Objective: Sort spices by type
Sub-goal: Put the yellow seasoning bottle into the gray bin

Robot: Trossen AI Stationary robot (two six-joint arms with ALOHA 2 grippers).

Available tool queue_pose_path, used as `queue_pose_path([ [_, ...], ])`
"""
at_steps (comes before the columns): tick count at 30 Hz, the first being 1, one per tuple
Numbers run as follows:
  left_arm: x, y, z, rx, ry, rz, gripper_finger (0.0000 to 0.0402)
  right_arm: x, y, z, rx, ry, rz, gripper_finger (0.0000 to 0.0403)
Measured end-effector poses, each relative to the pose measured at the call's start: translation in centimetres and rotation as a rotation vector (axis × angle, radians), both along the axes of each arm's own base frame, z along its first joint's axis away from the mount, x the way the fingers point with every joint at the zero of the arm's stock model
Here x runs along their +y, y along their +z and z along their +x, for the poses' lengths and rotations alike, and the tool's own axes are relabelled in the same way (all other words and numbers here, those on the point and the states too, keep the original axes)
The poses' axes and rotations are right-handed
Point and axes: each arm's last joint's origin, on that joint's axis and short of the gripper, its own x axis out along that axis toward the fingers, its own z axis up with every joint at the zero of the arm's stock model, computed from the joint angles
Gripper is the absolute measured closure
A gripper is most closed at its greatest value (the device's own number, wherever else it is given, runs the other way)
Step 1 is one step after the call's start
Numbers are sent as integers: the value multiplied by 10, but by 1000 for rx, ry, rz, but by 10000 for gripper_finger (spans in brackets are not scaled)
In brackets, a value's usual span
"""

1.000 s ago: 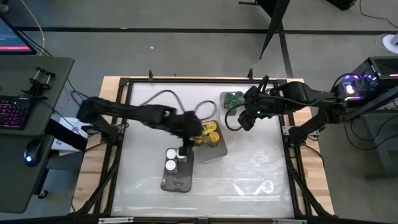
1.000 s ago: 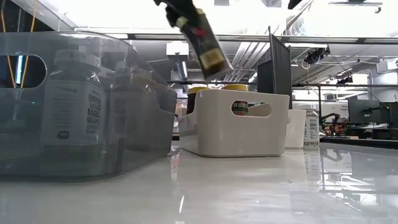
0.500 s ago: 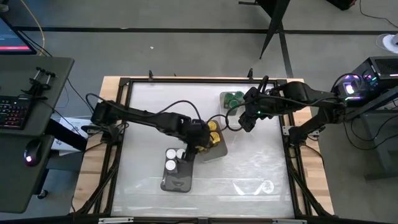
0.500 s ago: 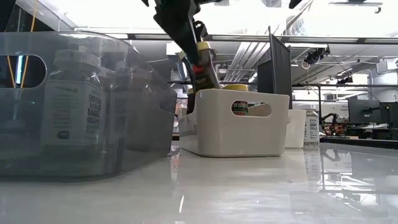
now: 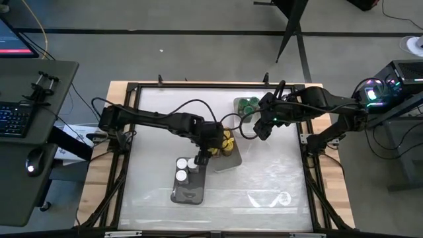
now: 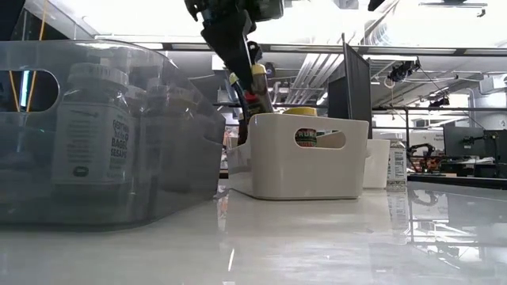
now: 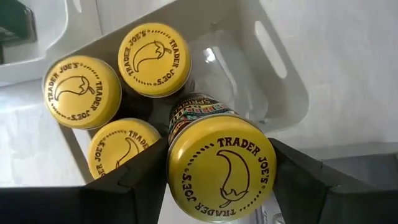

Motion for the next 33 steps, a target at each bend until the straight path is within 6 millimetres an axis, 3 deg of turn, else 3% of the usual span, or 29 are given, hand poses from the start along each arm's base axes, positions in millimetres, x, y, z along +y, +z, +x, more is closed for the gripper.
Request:
queue_pose_path([
  [6,2,-7,2,29,18,-6,157,0,0,0,-5,-17,8,96],
  [14,4,-30,8,113,16,3,155,0,0,0,-6,-18,8,96],
  [25,8,-32,12,93,116,-33,154,0,0,0,-7,-23,10,96],
  [33,8,-32,10,105,60,-8,154,0,0,0,-7,-22,10,96],
])
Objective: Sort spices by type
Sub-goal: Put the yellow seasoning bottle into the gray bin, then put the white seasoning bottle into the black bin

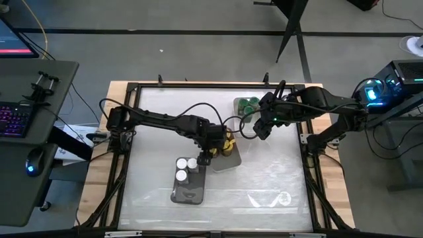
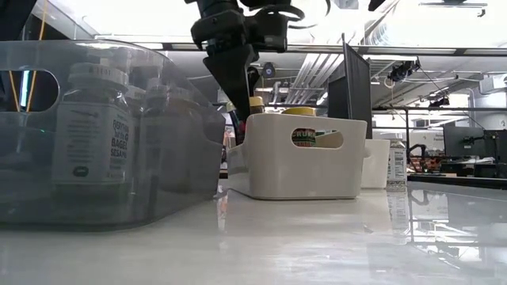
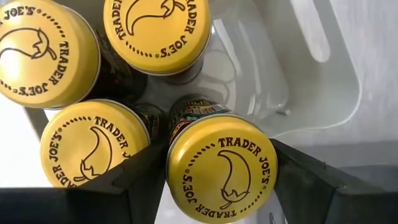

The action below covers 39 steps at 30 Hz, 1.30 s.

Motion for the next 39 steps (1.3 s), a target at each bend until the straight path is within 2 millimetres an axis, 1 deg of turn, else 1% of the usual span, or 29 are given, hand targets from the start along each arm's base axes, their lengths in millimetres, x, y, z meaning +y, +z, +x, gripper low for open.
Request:
queue_pose_path([
  [5,4,0,0,0,11,0,146,0,0,0,0,1,0,96],
  [14,13,0,0,-2,50,-7,90,0,0,0,0,1,-1,96],
  [18,12,2,-3,19,69,-21,83,0,0,0,0,1,-1,96],
  [21,10,8,-10,53,58,-52,83,0,0,0,0,1,-1,96],
  [25,6,24,-21,48,66,-81,83,-3,0,0,2,-4,-4,96],
  [29,-6,42,-30,3,27,-122,82,-6,0,0,4,-14,16,96],
  [32,-21,59,-42,-6,5,-210,82,-8,-1,1,6,-14,103,96],
  [35,-40,78,-55,-70,-28,-231,82,-9,-1,1,4,-30,142,96],
  [37,-50,87,-64,-135,-48,-238,82,-12,-6,2,22,-42,120,96],
  [39,-59,91,-69,-193,-43,-259,82,-16,-16,4,63,-59,97,96],
])
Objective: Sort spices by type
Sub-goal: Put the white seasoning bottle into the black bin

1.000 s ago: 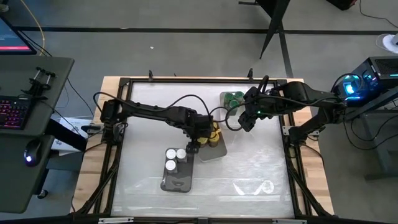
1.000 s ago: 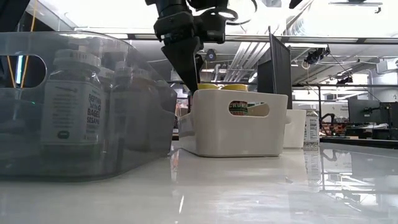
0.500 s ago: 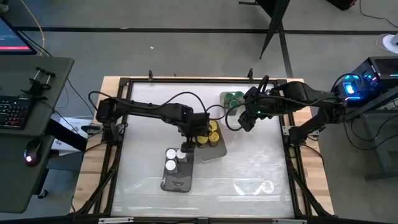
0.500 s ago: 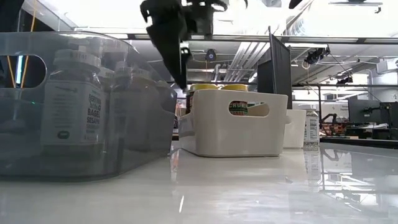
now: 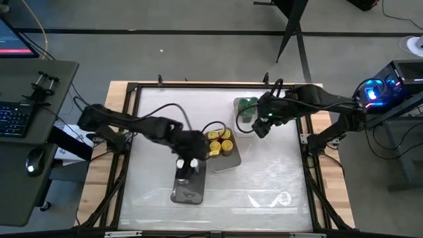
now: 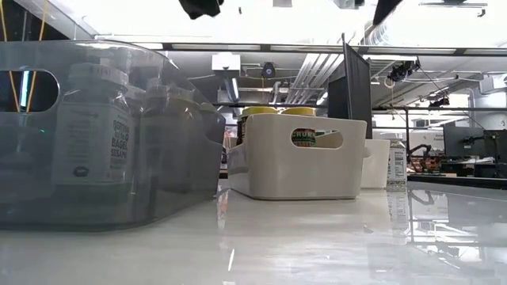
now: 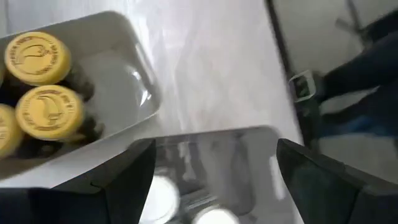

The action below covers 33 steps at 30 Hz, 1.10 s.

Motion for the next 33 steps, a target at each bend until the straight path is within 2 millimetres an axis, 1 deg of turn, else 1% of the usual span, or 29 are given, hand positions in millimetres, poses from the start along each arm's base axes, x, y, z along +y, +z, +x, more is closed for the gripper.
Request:
queue_pose_path([
  [2,-5,0,-8,-17,35,-35,82,-7,-16,3,62,-11,-15,96],
  [4,-6,-4,-18,8,71,-60,82,-17,-35,7,129,-26,-15,96],
  [7,-5,-13,-37,75,128,-84,82,-41,-65,6,235,-73,-3,96],
  [9,-3,-17,-52,99,177,-114,82,-61,-83,3,282,-130,12,96],
  [11,-2,-17,-68,91,236,-153,82,-81,-97,-3,306,-210,30,96],
  [15,1,-14,-99,-13,375,-196,82,-119,-120,-15,300,-327,67,96],
  [18,5,-12,-118,-54,480,-237,82,-138,-135,-24,281,-365,118,96],
  [21,9,-8,-131,-78,559,-291,82,-152,-144,-33,267,-324,166,96],
  [24,10,-4,-139,-111,584,-326,83,-158,-148,-40,283,-267,190,96],
  [29,11,-1,-142,-146,616,-309,83,-167,-148,-45,280,-256,174,96],
  [33,13,-2,-141,-175,689,-282,83,-174,-153,-46,278,-227,200,96],
])
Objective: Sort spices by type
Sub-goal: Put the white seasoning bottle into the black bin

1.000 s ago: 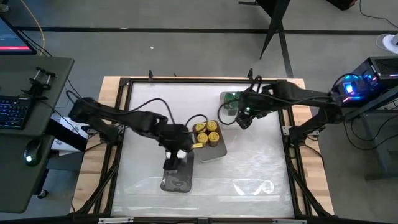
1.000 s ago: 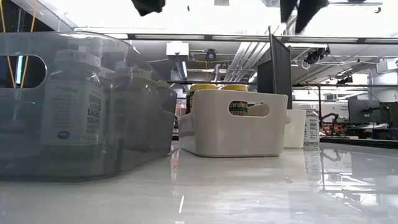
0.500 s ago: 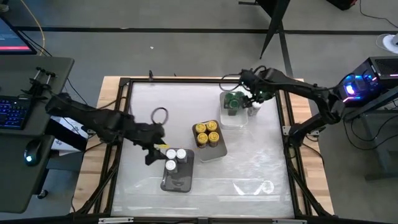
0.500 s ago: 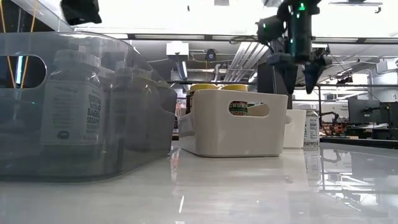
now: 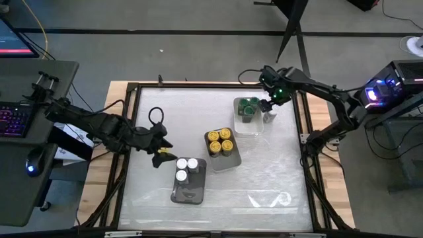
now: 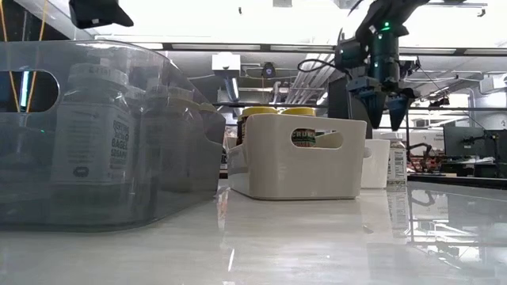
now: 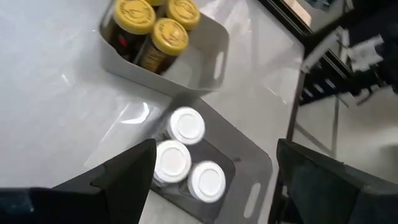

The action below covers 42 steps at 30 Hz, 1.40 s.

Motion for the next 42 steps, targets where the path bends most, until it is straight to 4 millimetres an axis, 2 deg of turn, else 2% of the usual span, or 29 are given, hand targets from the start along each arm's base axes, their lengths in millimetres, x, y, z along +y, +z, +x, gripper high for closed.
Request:
queue_pose_path([
  [19,0,-2,3,12,73,-40,83,-23,-56,17,153,111,174,96],
  [28,0,-3,2,13,23,22,83,-21,-56,15,173,48,190,99],
  [31,0,-3,2,13,23,22,83,-20,-56,14,185,46,201,125],
  [36,0,-3,2,12,5,43,83,-17,-55,12,215,44,229,209],
  [39,0,-4,1,24,-14,67,83,-15,-52,10,239,69,223,209],
  [42,1,-7,-2,77,-26,76,83,-8,-39,2,276,97,199,209],
])
